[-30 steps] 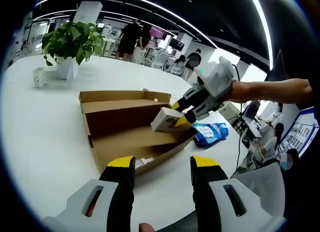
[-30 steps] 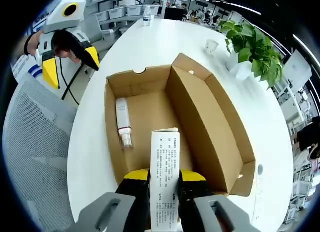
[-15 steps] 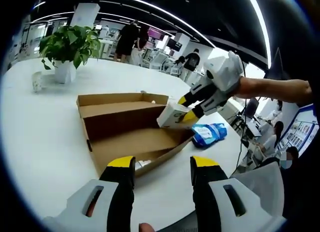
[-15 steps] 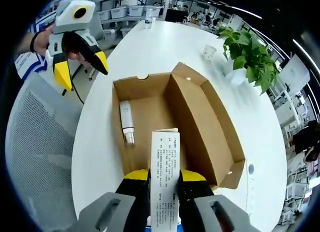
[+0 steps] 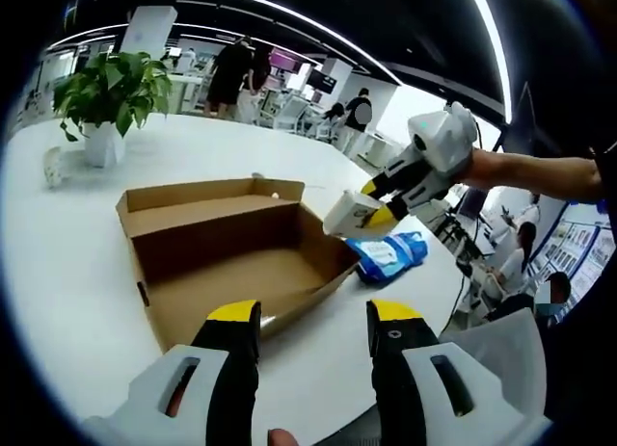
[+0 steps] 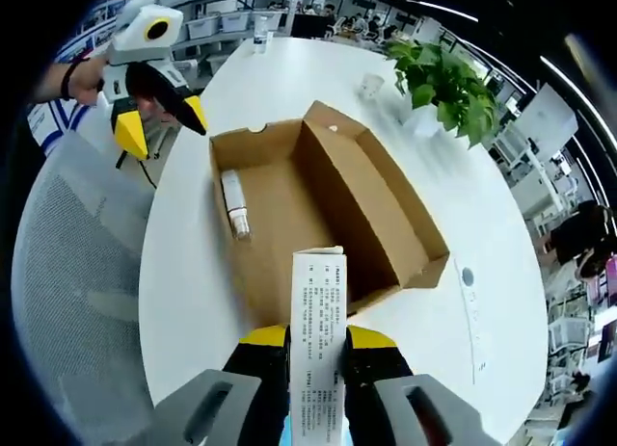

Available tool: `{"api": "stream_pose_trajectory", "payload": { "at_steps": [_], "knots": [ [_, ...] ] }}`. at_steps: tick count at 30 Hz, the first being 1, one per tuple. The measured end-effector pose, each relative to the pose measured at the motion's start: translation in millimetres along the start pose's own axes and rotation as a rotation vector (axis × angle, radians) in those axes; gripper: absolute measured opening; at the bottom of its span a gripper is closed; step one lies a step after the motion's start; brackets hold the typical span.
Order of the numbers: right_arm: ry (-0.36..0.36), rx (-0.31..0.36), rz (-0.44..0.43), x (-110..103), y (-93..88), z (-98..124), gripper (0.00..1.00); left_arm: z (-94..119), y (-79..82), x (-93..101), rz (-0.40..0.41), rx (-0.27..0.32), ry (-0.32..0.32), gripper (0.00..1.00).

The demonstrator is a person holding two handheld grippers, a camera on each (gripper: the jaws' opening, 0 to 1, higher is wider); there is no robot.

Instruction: Operate the shoe box by opening the lid, removing the specified soft item, and placing it in the target area until the item is outside and the box remains undamaged.

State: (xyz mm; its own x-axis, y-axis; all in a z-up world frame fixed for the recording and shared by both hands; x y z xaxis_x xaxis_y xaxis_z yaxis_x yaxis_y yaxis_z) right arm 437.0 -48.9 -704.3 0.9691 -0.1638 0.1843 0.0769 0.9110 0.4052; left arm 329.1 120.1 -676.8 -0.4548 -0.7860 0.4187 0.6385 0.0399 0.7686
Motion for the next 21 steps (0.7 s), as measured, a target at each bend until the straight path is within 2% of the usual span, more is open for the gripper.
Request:
{"api": "stream_pose_trajectory", "payload": {
  "at_steps": [7,21],
  "knots": [
    [-0.018,-0.032,-0.067,-5.1,-46.0,11.1,0.17,-13.5,-0.9,11.0,-0.014,-0.02,-0.025,0.45],
    [-0.042,-0.081,-0.189,-13.0,-126.7,33.6,0.17,-45.3,-1.0,35.0,-0.037,-0.06,-0.074,0.45]
  ]
}}
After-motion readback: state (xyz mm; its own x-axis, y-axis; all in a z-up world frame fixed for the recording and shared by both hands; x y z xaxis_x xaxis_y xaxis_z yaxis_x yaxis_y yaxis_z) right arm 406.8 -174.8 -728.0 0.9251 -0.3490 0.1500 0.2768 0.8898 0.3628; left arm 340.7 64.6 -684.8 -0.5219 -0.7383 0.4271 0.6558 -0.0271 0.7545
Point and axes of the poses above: the point that each gripper's makers call its tool centre point, and the gripper's own axes: z roughly backward along the fingers, x roughly to its right, y roughly out of its top, the point moved 1 cm from there along z, roughly backward along the fingers
